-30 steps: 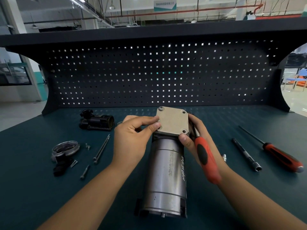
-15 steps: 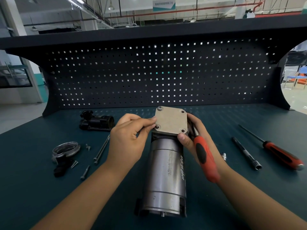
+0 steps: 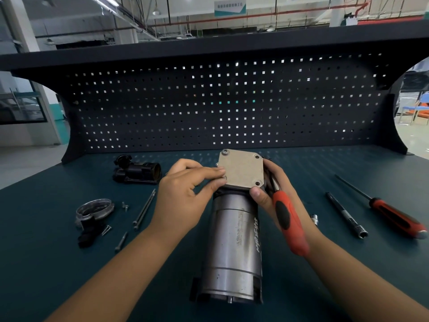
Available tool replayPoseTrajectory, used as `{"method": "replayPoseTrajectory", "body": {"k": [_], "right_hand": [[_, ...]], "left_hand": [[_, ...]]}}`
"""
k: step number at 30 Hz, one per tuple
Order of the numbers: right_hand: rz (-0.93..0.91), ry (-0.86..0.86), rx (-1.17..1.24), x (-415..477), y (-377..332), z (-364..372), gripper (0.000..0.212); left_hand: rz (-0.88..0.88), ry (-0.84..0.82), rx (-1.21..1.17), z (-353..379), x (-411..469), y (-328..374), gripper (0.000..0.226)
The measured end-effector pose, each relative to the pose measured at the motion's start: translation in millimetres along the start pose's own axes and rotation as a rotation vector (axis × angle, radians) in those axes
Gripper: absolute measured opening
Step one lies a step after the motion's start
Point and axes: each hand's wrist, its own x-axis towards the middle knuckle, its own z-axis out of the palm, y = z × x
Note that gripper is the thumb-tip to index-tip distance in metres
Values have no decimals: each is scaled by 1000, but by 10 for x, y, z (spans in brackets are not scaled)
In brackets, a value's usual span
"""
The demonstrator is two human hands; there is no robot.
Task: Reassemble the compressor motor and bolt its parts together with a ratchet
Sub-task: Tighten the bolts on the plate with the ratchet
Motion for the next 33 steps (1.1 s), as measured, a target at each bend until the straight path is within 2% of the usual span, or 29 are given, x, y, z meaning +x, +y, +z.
{"method": "replayPoseTrajectory", "body": {"k": [3, 6, 17, 21, 22, 24, 27, 29, 31, 33], "right_hand": [[-3, -1, 3, 2, 10, -1, 59], [-13, -3, 18, 4, 15, 3, 57], [-59, -9, 23, -6, 51, -18, 61], [-89, -11, -44, 13, 124, -66, 51], [-104, 24, -86, 33, 150, -87, 46], [-94, 196, -150, 101, 167, -151, 36], [-84, 466, -152, 221, 70, -344, 42], [-121, 609, -67, 268, -68, -505, 45], [-152, 651, 105, 275, -237, -626, 45], [-171, 557, 353, 264, -405, -673, 29]], "left_hand": [[-193, 42, -109, 64, -10, 52, 14], [-267, 66, -116, 118, -9, 72, 19], [-179, 91, 19, 174, -105, 104, 23], [-183, 91, -8, 187, -113, 119, 25], [-188, 95, -19, 195, -115, 120, 25], [-195, 101, -43, 215, -122, 118, 26], [-210, 106, -76, 234, -140, 97, 26], [-225, 90, -115, 235, -158, 95, 26], [-240, 69, -135, 239, -170, 102, 27], [-256, 65, -161, 244, -173, 111, 29]]}}
